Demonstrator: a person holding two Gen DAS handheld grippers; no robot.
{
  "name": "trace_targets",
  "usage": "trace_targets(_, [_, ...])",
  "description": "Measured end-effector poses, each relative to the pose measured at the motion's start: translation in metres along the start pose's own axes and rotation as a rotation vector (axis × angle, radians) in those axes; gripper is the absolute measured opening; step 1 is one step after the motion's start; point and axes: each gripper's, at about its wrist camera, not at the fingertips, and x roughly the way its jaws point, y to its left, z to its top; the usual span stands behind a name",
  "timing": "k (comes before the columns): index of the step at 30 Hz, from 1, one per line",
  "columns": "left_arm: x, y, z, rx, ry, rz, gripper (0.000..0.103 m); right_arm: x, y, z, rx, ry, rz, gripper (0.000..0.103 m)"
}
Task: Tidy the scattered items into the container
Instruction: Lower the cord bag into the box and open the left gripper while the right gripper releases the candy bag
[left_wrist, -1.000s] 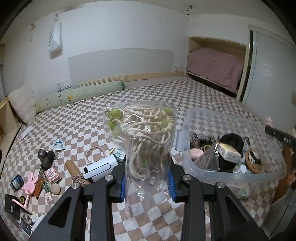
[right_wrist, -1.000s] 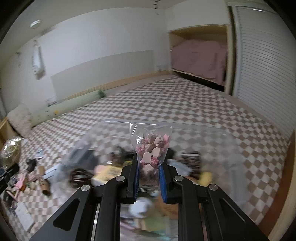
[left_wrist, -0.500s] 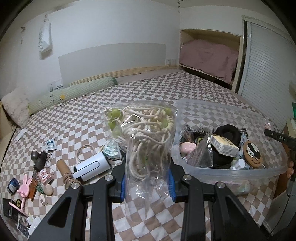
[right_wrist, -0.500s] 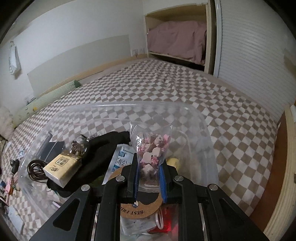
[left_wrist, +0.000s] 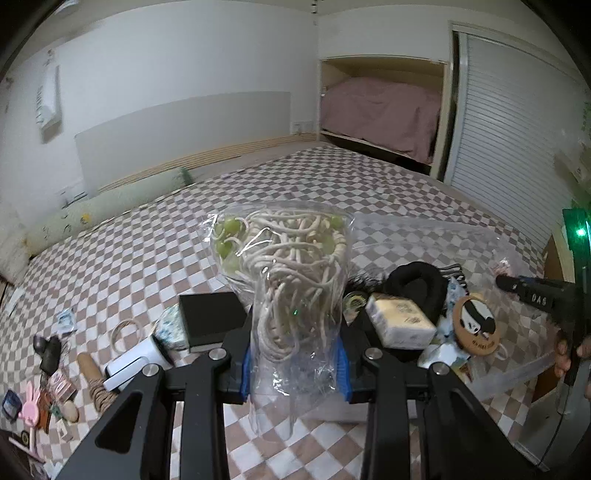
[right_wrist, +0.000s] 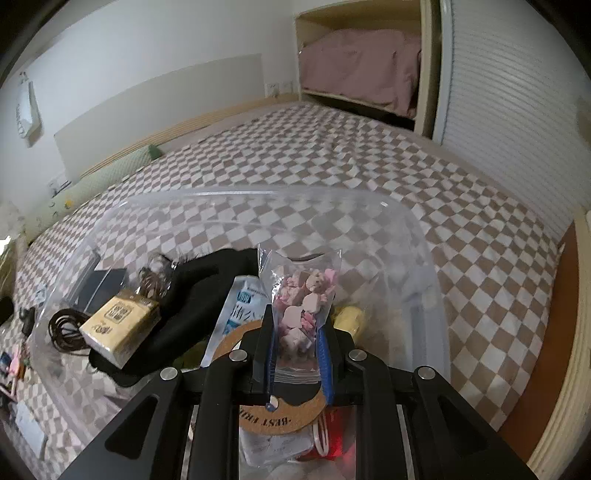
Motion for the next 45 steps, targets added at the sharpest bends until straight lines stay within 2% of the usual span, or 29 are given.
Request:
trace_targets(3, [0.010, -0.013, 0.008, 0.031, 0.005, -0.010, 0.034, -0.001, 0.004, -0.001, -0.029, 0.000, -0.006, 0.020])
trace_targets(4, [0.013, -0.015, 0.010, 0.036, 0.007, -0.013, 0.034, -0.002, 0.005, -0.001, -0.037, -0.001, -0.008, 0.024])
trace_targets(5, [0.017, -0.018, 0.014, 0.038, 0.010, -0.020, 0.034, -0.002, 0.006, 0.000, -0.043, -0.002, -0.010, 0.037])
trace_targets(7, [0.026, -0.024, 0.021, 0.036, 0.018, -0.039, 0.034, -0.005, 0.007, 0.001, -0.051, -0.017, -0.002, 0.053])
trace_targets(13, [0.050, -0.044, 0.035, 0.057, 0.045, -0.065, 0.034, -0.002, 0.005, 0.002, -0.052, -0.008, 0.018, 0.053])
trace_targets(21, [0.093, -0.066, 0.046, 0.069, 0.134, -0.088, 0.037, 0.002, 0.007, 0.001, -0.063, 0.009, 0.016, 0.053])
trace_targets(26, [0.114, -0.066, 0.047, 0.070, 0.171, -0.049, 0.041, 0.003, 0.007, 0.002, -0.064, 0.014, 0.023, 0.053])
trace_targets(28, [0.121, -0.065, 0.046, 0.064, 0.186, -0.030, 0.047, 0.003, 0.006, 0.002, -0.058, 0.018, 0.035, 0.053])
trace_targets(32, [0.124, -0.061, 0.045, 0.046, 0.218, -0.039, 0.056, 0.003, 0.005, 0.002, -0.050, 0.024, 0.050, 0.053])
trace_targets(34, [0.119, -0.061, 0.045, 0.042, 0.200, -0.038, 0.071, 0.003, 0.005, 0.002, -0.052, 0.025, 0.053, 0.053])
trace_targets(45, [0.106, -0.058, 0.040, 0.042, 0.195, -0.037, 0.073, 0.002, 0.005, 0.000, -0.035, 0.026, 0.054, 0.053])
